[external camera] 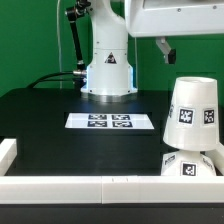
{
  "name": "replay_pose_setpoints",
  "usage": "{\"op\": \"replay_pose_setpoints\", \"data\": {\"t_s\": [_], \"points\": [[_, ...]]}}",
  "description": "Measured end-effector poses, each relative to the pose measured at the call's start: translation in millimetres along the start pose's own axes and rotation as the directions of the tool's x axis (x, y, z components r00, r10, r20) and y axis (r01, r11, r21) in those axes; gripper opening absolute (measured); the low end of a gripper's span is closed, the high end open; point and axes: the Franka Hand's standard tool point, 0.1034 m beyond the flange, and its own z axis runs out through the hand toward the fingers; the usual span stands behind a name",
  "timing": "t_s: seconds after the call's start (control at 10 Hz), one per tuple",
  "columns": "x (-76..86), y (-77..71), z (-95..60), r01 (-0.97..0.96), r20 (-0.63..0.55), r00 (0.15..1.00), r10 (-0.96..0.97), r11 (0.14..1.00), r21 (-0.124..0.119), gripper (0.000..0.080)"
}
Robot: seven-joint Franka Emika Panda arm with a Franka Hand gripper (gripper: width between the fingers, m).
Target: Assemble lamp
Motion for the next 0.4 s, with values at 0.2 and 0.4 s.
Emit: {"op": "replay_pose_setpoints", "data": {"t_s": [0.2, 0.4], "points": [[-0.5, -15.5, 13.1, -0.030, 0.008, 1.000, 0.030, 0.999, -0.041, 0.0697], [-4.5, -20.3, 21.0, -0.023, -0.003, 1.000, 0.023, 0.999, -0.047, 0.0698]]}}
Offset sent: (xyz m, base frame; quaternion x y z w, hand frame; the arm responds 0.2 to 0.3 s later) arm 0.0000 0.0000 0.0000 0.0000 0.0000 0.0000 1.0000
